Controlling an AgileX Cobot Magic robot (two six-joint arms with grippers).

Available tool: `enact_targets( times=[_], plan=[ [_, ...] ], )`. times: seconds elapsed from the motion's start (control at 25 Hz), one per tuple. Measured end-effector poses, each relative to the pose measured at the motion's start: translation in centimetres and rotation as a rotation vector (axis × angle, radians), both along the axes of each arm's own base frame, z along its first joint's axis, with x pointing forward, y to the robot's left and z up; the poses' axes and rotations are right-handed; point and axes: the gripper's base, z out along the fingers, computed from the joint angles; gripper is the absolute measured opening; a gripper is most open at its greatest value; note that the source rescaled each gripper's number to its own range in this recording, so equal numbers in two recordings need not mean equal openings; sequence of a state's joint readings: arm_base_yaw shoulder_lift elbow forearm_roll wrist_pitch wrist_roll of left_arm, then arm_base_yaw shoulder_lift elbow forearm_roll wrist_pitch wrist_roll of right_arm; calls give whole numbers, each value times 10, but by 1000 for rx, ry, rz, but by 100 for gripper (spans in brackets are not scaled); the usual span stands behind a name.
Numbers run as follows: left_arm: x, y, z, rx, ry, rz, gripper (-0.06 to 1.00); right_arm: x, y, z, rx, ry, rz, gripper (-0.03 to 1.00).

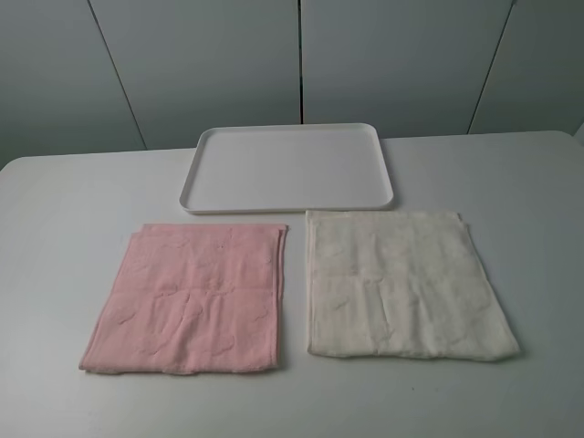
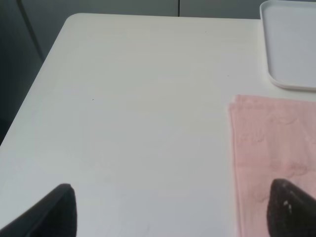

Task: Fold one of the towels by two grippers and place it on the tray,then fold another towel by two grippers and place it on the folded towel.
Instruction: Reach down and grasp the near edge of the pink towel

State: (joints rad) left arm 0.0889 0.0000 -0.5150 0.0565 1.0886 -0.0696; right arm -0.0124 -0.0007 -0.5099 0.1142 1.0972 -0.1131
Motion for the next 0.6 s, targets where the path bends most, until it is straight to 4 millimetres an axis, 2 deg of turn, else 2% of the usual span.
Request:
enact_targets(
  times=[0.6],
  plan=[
    [0, 0, 0, 1, 0, -1, 99, 0, 0, 0, 0, 0, 0, 100]
  ],
)
